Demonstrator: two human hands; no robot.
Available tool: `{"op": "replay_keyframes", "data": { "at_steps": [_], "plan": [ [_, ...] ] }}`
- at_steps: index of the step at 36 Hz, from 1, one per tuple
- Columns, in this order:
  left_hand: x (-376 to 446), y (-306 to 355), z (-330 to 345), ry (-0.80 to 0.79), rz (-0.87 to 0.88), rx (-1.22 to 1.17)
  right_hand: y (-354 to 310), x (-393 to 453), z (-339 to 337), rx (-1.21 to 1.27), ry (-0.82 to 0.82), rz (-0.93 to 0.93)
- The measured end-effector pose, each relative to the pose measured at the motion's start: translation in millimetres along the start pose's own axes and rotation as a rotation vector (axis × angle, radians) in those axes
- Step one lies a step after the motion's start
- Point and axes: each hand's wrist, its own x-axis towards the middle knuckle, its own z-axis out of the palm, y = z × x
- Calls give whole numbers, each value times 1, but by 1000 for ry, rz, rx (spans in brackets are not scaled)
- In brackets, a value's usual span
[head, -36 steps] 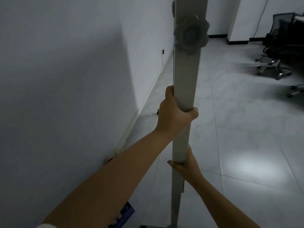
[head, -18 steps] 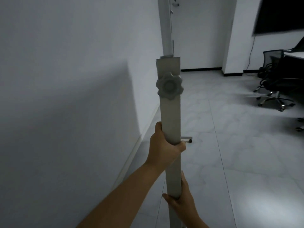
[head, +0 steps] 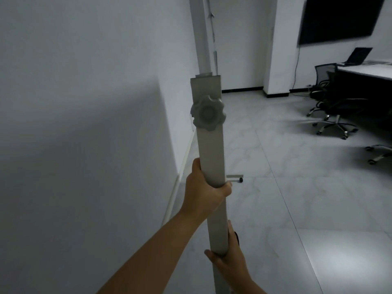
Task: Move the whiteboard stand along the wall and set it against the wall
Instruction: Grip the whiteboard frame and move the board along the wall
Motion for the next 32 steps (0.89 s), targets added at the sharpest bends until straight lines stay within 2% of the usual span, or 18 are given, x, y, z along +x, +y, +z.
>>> {"op": "replay_keyframes", "data": {
  "at_steps": [13,26,32],
  "plan": [
    [132,-67,-42,-88,23,-20,-30,140,44,20,79,15],
    [294,-144,-71,-81,20,-48,-58,316,75,56,132,-15],
    [366,-172,-65,-121,38,-70,-63,394,78,116,243,26]
  ]
}}
